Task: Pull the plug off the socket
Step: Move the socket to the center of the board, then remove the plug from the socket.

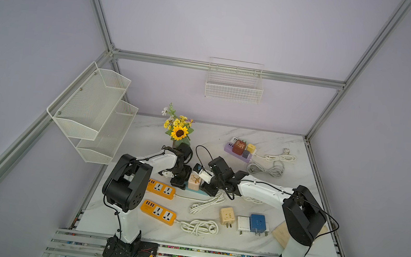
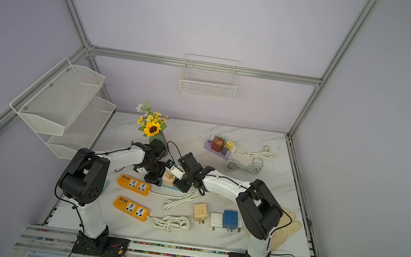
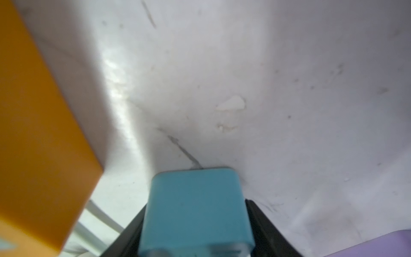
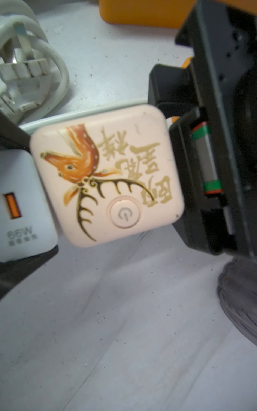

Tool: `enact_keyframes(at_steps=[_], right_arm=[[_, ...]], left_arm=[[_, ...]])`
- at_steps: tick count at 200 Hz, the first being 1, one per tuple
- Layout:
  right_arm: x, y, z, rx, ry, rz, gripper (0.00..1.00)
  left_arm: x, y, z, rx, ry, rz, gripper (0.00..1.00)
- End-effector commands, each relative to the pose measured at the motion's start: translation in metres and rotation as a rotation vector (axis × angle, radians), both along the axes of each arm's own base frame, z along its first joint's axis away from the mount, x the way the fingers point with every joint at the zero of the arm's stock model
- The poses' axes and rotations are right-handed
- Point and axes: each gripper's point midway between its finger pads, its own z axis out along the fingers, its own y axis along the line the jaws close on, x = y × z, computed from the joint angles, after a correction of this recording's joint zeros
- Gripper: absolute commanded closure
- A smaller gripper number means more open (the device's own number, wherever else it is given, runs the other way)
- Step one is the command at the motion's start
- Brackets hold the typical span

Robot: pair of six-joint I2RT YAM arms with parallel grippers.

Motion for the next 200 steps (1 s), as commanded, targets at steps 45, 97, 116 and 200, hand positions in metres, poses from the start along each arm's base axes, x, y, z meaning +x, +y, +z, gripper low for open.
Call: enact_keyframes(at_steps=[45,97,116,200], right_arm=[[-0.015,0.007,0.004,-0.002,-0.031,0.135,0.65],[-0.018,0.009,0.016,0.011,-0.012,0.166,0.71],[-0.018,0.01,0.02,0.022,0.014,0.166,0.73],[-0.008,0.005,0.052,0.094,0.056,0.098,0.76]], left_arm=[[-0.009,0.009,-0.011,0.059,0.043,0.0,0.81],[-0.009,0.015,-0.017,0.099,0.053,-0.015,1.0],[-0.01,0.018,-0.019,0.117,0.064,-0.024,1.0],[-0.01,0.024,-0.028,0.158,0.066,-0.041,1.0]])
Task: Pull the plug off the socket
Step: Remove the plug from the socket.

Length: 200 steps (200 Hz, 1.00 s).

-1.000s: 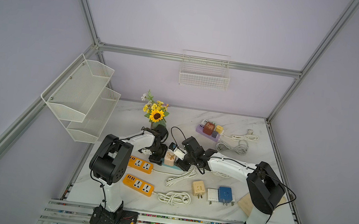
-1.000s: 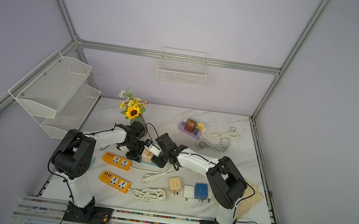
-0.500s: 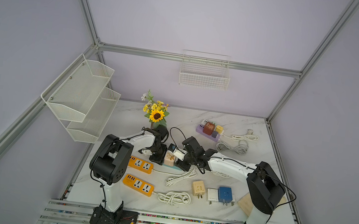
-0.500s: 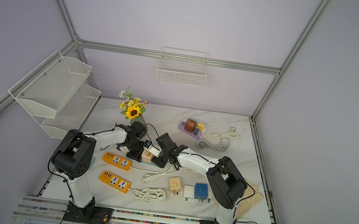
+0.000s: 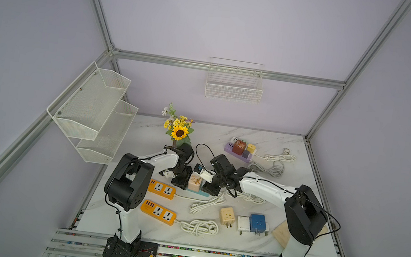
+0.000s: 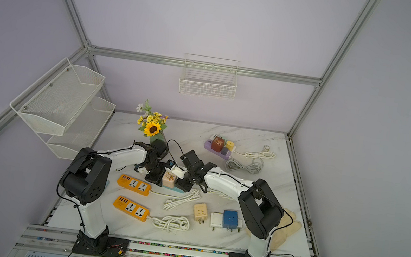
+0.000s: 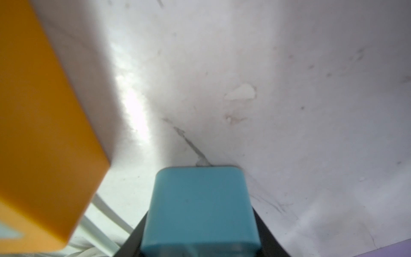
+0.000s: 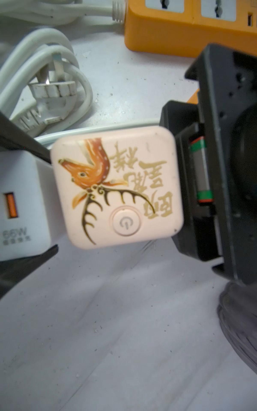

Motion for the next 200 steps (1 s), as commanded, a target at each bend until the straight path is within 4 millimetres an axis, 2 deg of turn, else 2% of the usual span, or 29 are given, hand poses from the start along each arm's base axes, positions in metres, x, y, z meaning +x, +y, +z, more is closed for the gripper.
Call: enact_keyframes(at_steps=[1,51,82,101,120,145,183,200], right_arm=[[-0.001,0.01,0.042,0.103,0.005,0.012,0.76],[0.008,0.003,0.052,0.104,0.027,-0.048,0.78],[0.018,-0.022,0.081,0.163,0.043,-0.206,0.79],[0.025,-0.05,0.098,0.172,0.062,-0.365,0.79],[0.027,-0.087,0.102,0.143,0.092,-0.552,0.8],[0.017,-0.14,0.099,0.076,0.144,-0.79,0.8],[0.001,-0.208,0.107,-0.01,0.152,-1.126,0.79],[-0.011,-0.238,0.096,-0.094,0.209,-1.274,0.79]], left_arm=[[-0.008,0.023,-0.026,0.132,0.041,-0.02,1.0],[-0.003,0.022,-0.023,0.131,0.019,-0.027,1.0],[0.003,0.022,-0.02,0.128,-0.014,-0.027,1.0],[0.009,0.019,-0.019,0.114,-0.047,-0.032,1.0],[0.012,0.019,-0.019,0.105,-0.062,-0.036,1.0],[0.016,0.021,-0.016,0.105,-0.083,-0.045,1.0],[0.021,0.021,-0.009,0.099,-0.111,-0.059,1.0],[0.024,0.019,-0.007,0.09,-0.115,-0.068,1.0]])
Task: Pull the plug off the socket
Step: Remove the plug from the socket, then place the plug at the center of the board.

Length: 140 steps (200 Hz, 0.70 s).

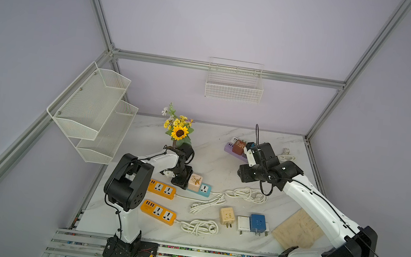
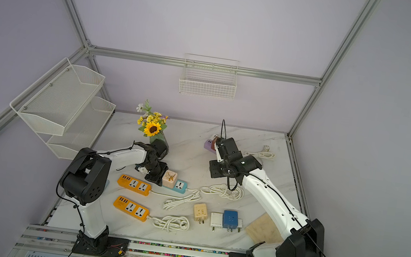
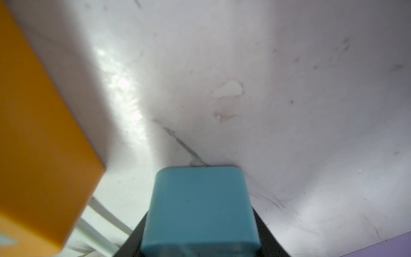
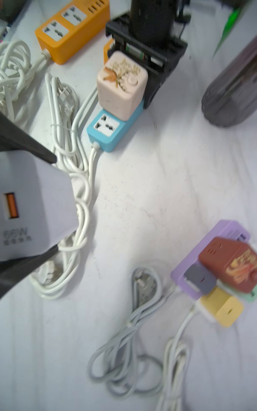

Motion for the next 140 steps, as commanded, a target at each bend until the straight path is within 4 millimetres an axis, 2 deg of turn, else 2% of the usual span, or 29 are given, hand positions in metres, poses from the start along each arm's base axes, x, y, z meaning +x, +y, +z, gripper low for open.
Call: enact_keyframes(at_steps=[1,41,51,81,102,120,140], right_arm=[[-0.026,-0.056,-0.015,-0.109,0.138,-0.284,0.79],[-0.062,-0.125,-0.058,-0.219,0.436,-0.551,0.78],[-0.069,-0.137,-0.066,-0.208,0.492,-0.598,0.77],[-0.082,-0.157,-0.089,-0.145,0.618,-0.653,0.72],[-0.08,-0.167,-0.095,-0.098,0.661,-0.697,0.72],[-0.072,-0.162,-0.097,-0.061,0.693,-0.691,0.72],[-0.074,-0.159,-0.109,-0.051,0.753,-0.668,0.73]], left_arm=[[0.019,0.019,-0.009,0.091,-0.084,-0.021,1.0],[0.019,0.018,-0.008,0.086,-0.085,-0.028,1.0],[0.02,0.018,-0.008,0.086,-0.087,-0.029,1.0],[0.019,0.017,-0.007,0.082,-0.083,-0.04,1.0],[0.019,0.018,-0.008,0.086,-0.081,-0.04,1.0],[0.019,0.017,-0.008,0.086,-0.081,-0.042,1.0],[0.02,0.017,-0.008,0.083,-0.08,-0.04,1.0]])
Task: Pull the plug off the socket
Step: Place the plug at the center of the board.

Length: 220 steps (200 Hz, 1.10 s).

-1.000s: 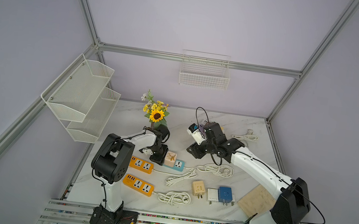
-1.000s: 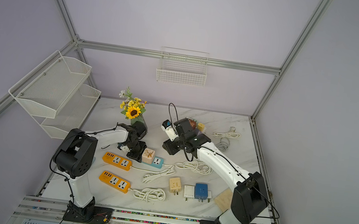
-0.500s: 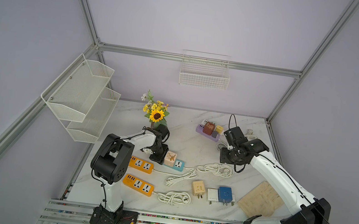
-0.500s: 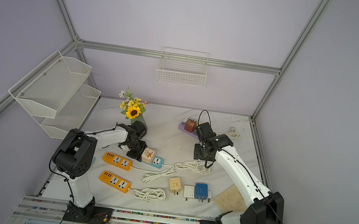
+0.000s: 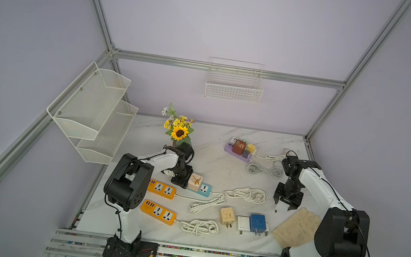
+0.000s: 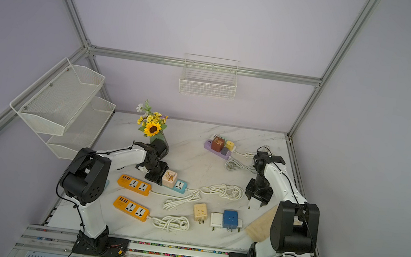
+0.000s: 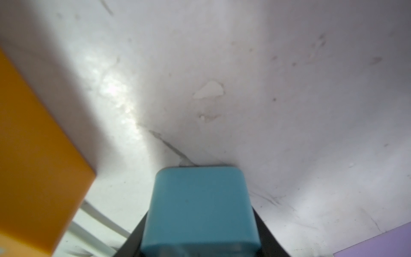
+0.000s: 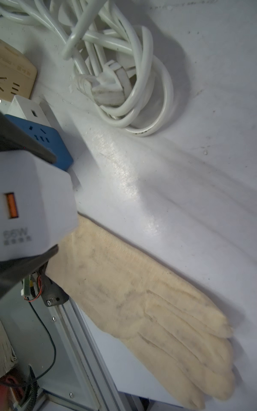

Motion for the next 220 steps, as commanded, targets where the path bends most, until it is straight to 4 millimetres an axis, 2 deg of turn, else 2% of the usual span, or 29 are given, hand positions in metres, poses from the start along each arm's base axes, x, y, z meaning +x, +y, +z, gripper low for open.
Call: enact_keyframes(at_steps=[1,15,109,157,177,204,220], right_arm=[[-0.001,0.009,-0.007,0.077,0.044,0.01,0.73],[-0.003,0.015,-0.015,0.121,0.067,-0.003,0.73],[0.0,0.007,-0.057,0.134,0.148,-0.039,0.7],[0.017,-0.003,-0.068,0.13,0.141,-0.065,0.53],[0.021,-0.005,-0.07,0.125,0.135,-0.068,0.51],[0.024,-0.007,-0.066,0.109,0.112,-0.085,0.31],[0.026,-0.008,-0.059,0.1,0.088,-0.097,0.25]], left_arm=[[0.017,0.017,-0.008,0.085,-0.065,-0.011,1.0],[0.018,0.016,-0.008,0.084,-0.065,-0.012,1.0],[0.023,0.021,-0.005,0.094,-0.08,-0.001,1.0],[0.026,0.022,-0.003,0.102,-0.076,-0.015,1.0],[0.027,0.022,-0.003,0.102,-0.075,-0.013,1.0],[0.026,0.022,-0.003,0.102,-0.073,-0.011,1.0],[0.026,0.022,-0.004,0.102,-0.072,-0.01,1.0]])
